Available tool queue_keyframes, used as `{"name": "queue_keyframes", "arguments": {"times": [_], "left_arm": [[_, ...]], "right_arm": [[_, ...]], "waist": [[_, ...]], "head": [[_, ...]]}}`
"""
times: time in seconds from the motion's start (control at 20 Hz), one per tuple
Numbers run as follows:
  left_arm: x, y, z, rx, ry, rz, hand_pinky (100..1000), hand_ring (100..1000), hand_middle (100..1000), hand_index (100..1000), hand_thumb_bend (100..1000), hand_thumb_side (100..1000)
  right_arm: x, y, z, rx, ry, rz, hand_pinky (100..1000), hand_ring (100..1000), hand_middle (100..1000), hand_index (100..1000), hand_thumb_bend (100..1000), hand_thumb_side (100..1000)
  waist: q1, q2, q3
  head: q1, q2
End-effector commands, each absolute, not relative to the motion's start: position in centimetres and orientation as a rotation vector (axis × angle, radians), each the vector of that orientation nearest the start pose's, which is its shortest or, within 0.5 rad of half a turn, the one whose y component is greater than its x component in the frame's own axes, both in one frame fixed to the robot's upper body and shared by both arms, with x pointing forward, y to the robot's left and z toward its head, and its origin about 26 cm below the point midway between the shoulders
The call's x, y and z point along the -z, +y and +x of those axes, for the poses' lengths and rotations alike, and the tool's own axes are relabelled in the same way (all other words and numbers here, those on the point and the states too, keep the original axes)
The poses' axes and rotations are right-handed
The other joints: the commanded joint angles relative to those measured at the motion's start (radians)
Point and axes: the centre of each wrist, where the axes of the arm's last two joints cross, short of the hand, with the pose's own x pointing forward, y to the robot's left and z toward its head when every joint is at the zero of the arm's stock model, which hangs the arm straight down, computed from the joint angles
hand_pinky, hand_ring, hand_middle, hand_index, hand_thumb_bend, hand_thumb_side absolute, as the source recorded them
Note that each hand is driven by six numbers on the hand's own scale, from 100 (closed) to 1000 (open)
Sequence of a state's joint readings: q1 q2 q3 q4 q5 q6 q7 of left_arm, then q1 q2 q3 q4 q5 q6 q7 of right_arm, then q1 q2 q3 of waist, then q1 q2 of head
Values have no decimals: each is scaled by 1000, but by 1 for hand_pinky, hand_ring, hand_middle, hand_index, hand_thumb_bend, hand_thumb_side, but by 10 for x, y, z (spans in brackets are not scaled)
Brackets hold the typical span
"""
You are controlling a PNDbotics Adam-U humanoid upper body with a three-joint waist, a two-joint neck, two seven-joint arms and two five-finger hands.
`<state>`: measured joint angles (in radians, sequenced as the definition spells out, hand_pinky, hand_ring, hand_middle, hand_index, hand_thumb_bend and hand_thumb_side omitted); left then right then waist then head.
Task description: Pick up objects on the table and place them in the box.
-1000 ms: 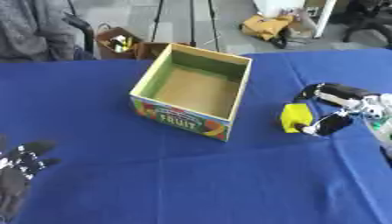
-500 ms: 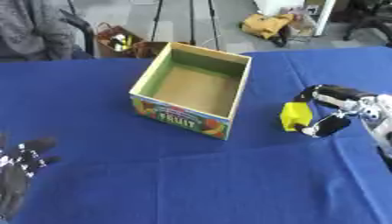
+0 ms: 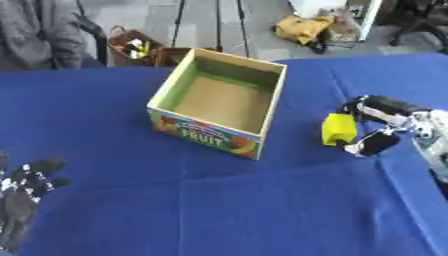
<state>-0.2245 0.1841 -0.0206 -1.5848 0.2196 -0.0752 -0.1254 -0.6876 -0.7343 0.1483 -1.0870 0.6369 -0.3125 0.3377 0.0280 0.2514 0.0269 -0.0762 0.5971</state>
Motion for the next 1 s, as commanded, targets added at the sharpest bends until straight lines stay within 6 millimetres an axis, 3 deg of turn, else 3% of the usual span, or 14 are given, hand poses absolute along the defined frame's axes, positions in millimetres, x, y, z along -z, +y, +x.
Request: {"name": "queue_keyframes", "arguments": {"times": [0.05,0.3,0.65,0.7,0.75,1.0], "left_arm": [[-68,260,332,182,-1876,-191,726,859,710,667,482,1000],[-66,262,331,181,-1870,-185,726,859,710,666,484,1000],[-64,263,330,185,-1860,-182,727,858,710,666,485,1000],[-64,263,330,186,-1858,-182,727,858,710,666,488,1000],[-63,263,330,187,-1857,-183,728,858,710,666,484,1000],[-65,260,331,201,-1861,-198,728,858,710,666,484,1000]], "right_arm": [[-213,-398,417,-1409,-1517,-926,639,641,246,341,100,218],[-236,-385,416,-1385,-1627,-915,642,644,246,344,100,220],[-271,-345,423,-1431,-1773,-855,647,649,249,346,100,226],[-274,-338,426,-1438,-1786,-844,649,650,250,348,100,275],[-277,-331,429,-1447,-1797,-831,649,650,250,348,100,227],[-274,-306,448,-1484,-1780,-793,655,658,257,356,100,244]], "waist": [[-7,-23,-4],[-14,-30,-11],[-25,-39,-7],[-26,-41,-3],[-27,-43,2],[-31,-41,50]], "head": [[2,7],[4,15],[0,13],[-3,12],[-6,10],[-32,-5]]}}
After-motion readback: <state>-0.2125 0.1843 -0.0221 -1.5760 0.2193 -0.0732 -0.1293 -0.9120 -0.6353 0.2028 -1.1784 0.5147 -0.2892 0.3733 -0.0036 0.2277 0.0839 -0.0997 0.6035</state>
